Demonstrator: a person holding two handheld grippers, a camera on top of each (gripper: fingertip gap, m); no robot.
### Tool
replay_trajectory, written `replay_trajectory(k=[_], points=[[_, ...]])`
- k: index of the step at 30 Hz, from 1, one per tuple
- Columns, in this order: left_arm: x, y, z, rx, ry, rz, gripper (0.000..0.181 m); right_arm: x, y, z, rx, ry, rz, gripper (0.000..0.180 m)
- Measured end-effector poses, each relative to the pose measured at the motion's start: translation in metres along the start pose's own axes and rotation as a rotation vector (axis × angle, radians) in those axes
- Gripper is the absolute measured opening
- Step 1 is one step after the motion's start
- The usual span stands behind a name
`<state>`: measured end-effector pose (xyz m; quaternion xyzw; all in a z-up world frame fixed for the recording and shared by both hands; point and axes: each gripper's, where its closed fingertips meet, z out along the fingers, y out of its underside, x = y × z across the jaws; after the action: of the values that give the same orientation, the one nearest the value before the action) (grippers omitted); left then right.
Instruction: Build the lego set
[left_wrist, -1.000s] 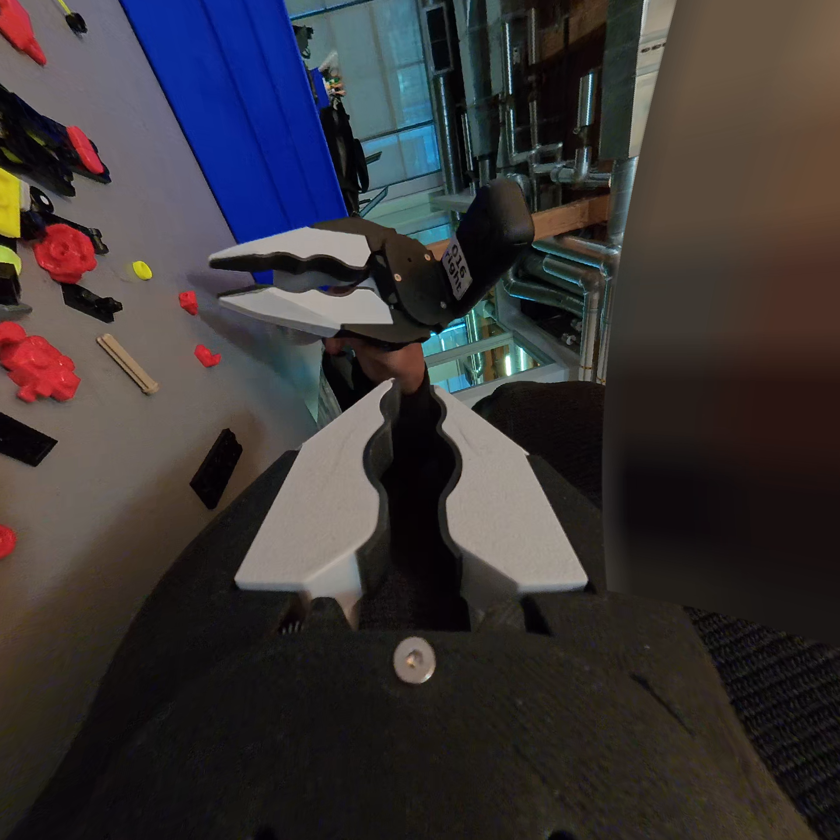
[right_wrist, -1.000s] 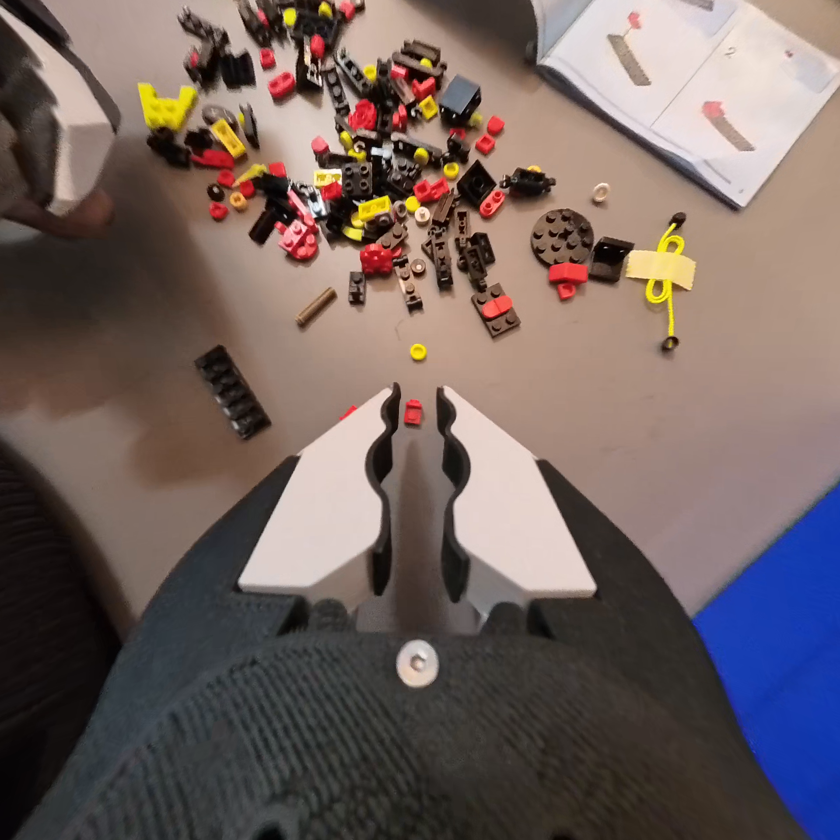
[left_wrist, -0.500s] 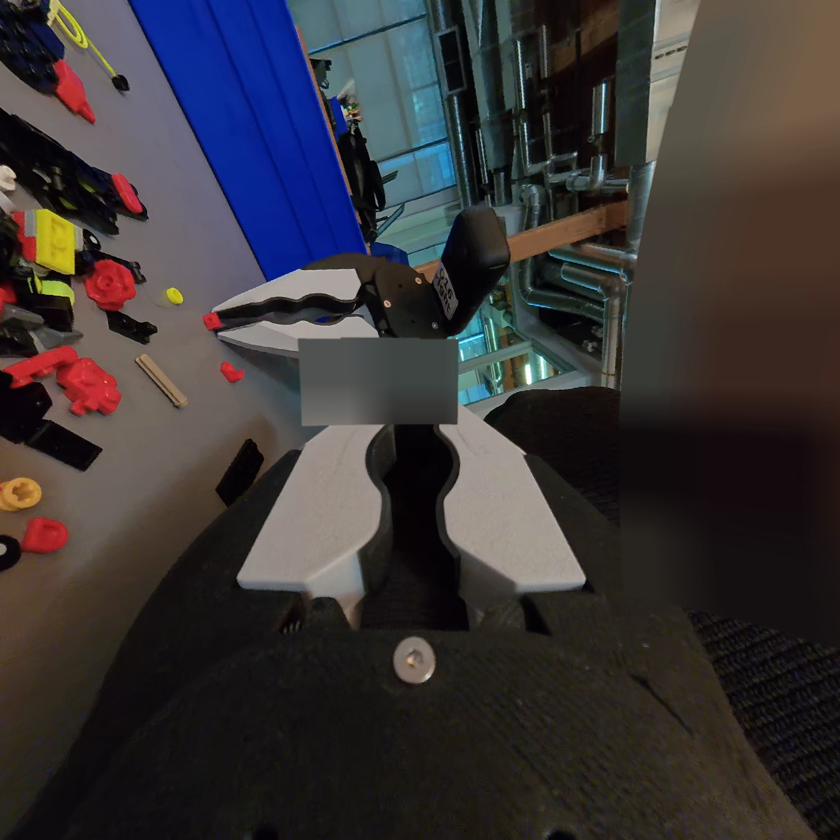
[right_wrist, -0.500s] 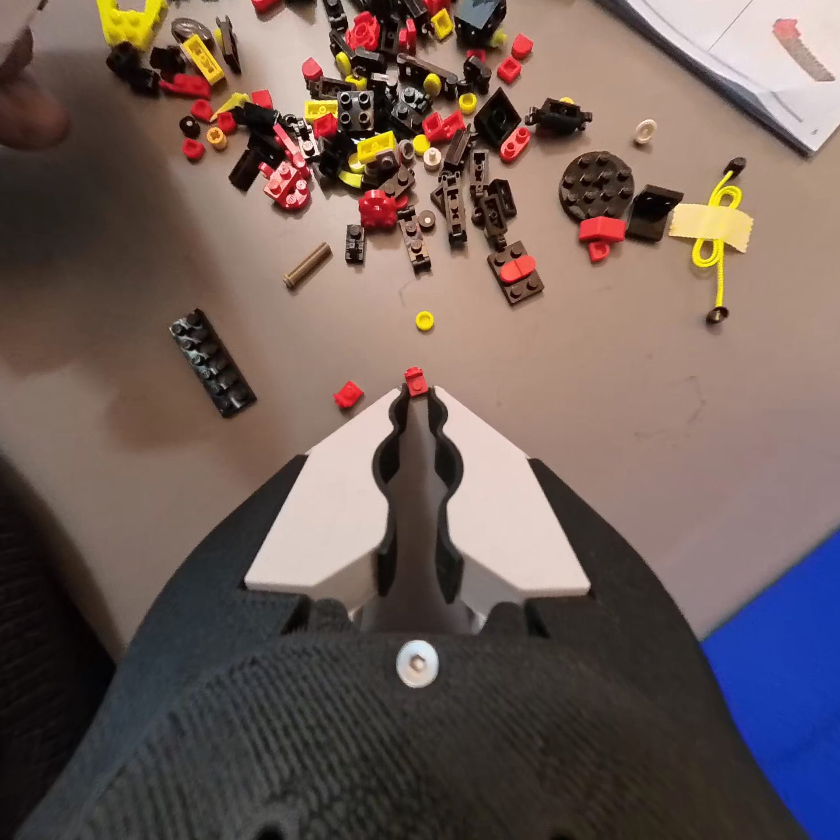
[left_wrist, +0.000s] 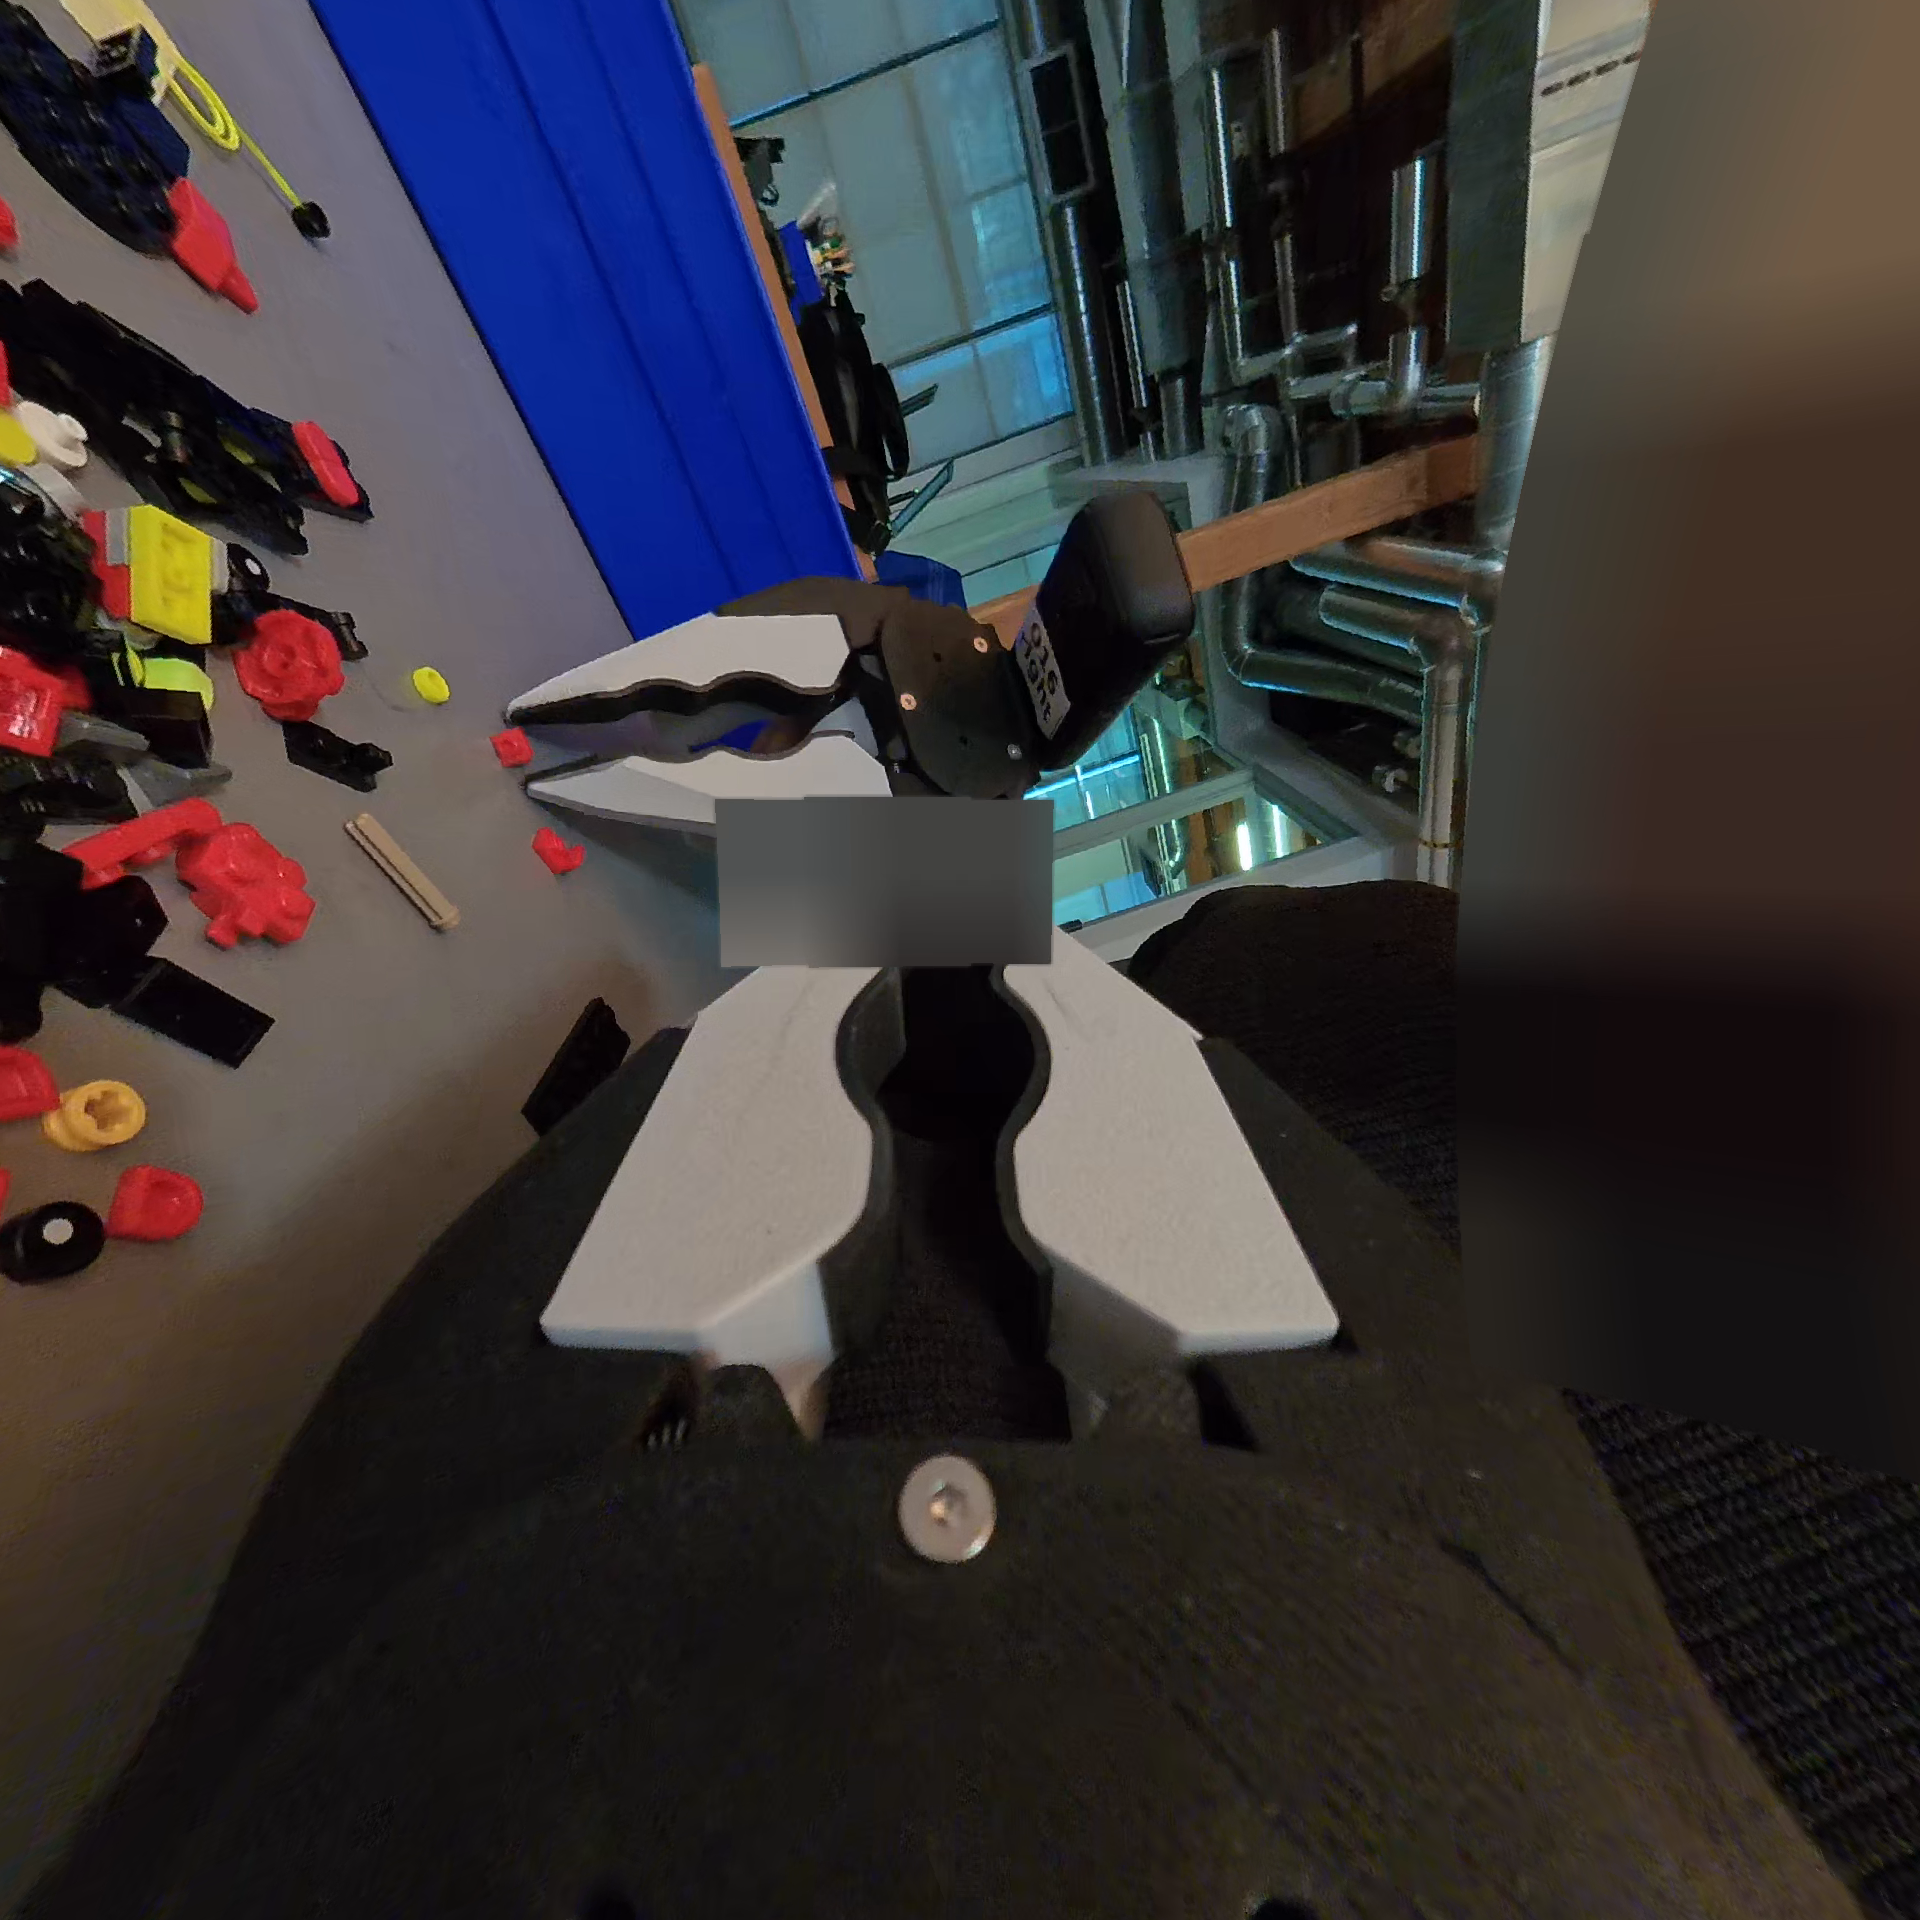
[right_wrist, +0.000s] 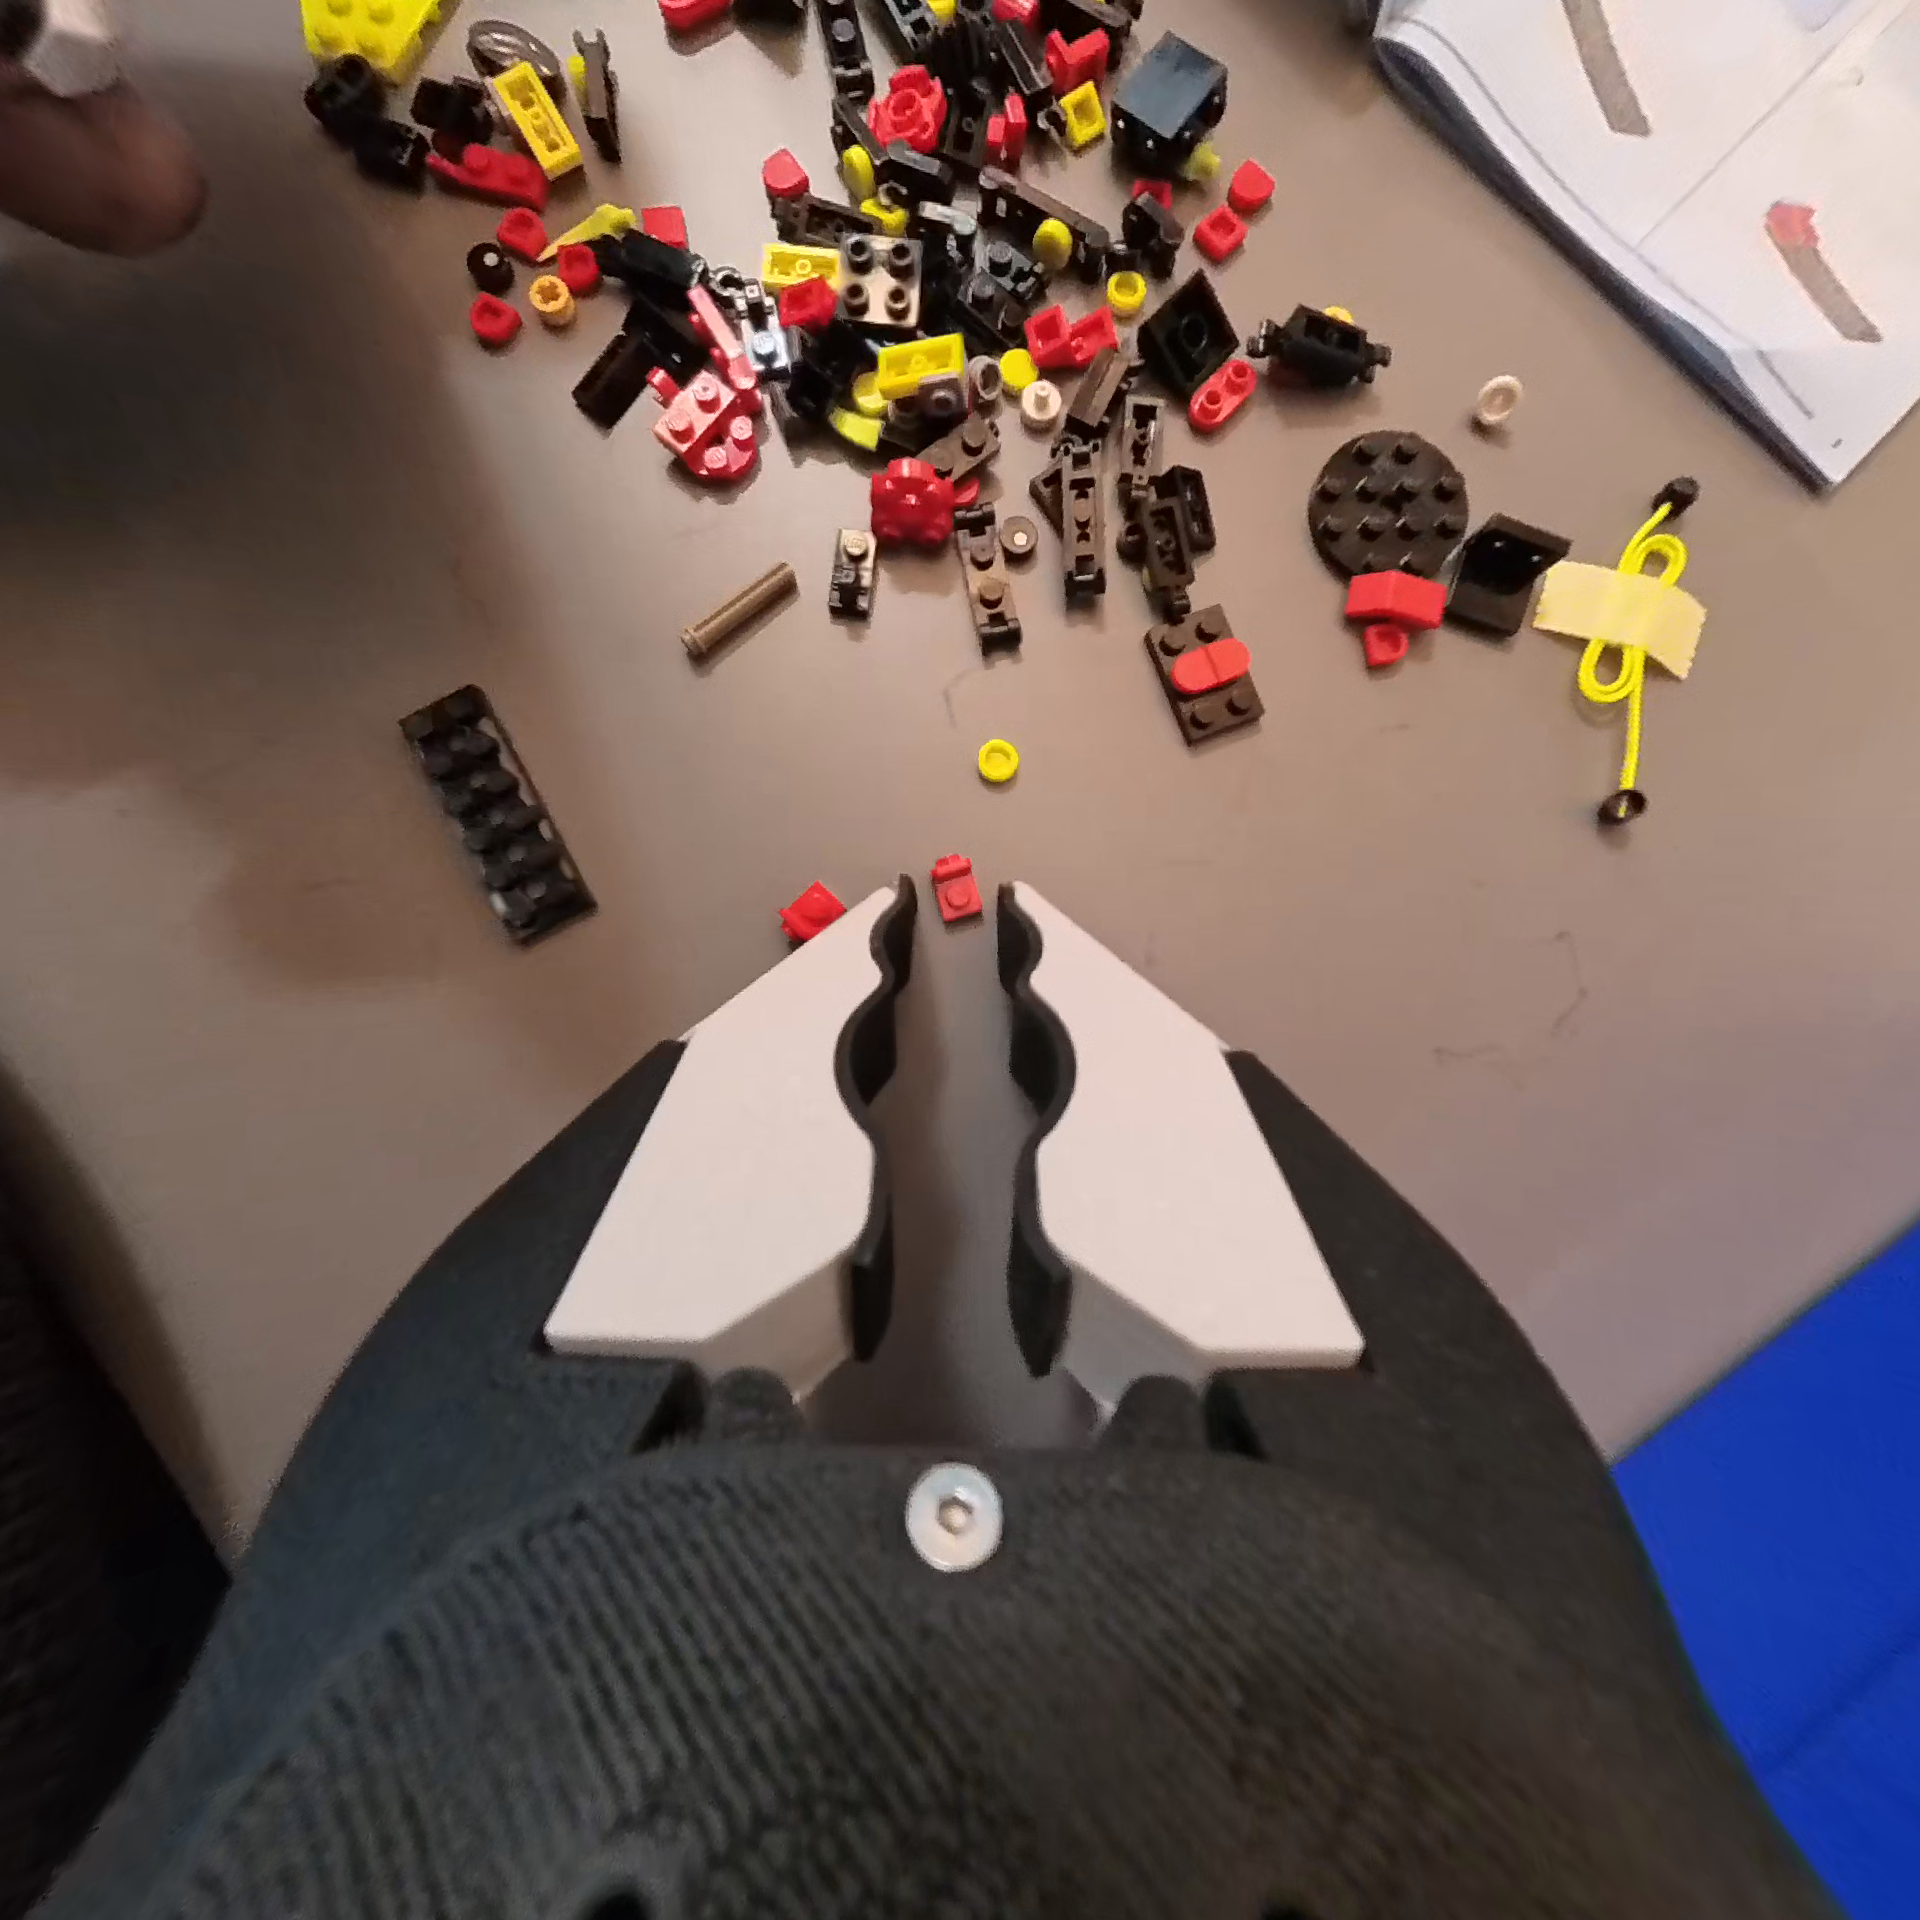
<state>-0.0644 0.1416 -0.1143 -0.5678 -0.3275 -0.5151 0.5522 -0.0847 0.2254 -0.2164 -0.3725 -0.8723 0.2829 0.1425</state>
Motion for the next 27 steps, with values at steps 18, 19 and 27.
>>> replay_trajectory(k=[18, 19, 27], points=[[0.000, -0.004, -0.003, 0.018, -0.001, -0.007, 0.005, -0.016, -0.025, -0.011, 0.139, -0.071, -0.064, 0.006], [-0.002, -0.007, -0.005, 0.026, -0.018, 0.002, 0.005, -0.023, -0.032, -0.014, 0.169, -0.094, -0.070, 0.006], [-0.045, -0.003, -0.020, -0.073, -0.376, 0.224, 0.005, -0.082, -0.040, 0.000, 0.138, -0.218, -0.210, 0.006]])
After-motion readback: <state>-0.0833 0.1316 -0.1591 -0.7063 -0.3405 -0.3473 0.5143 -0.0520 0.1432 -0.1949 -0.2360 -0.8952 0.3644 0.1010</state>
